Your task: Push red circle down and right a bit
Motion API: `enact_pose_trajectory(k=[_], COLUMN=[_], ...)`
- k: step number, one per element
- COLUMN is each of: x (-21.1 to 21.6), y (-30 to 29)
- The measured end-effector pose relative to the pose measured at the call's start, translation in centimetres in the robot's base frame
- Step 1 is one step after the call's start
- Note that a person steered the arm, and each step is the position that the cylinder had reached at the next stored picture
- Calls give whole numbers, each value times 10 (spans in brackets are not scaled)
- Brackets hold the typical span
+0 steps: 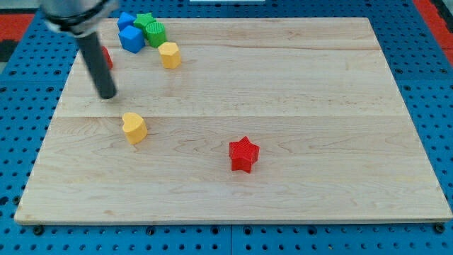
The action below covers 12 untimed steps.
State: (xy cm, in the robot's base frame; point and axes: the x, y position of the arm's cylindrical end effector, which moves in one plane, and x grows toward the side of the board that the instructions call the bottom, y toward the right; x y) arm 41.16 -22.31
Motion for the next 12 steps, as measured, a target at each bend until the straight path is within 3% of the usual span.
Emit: enact_pose_trajectory(k=[1, 2, 3, 4, 5, 7, 8, 9, 10, 11, 12], x=[66, 68, 55, 13, -18, -110, -103, -95, -80, -120, -113], y=[15, 78, 58, 20, -81, -81, -29, -35, 0, -26, 12])
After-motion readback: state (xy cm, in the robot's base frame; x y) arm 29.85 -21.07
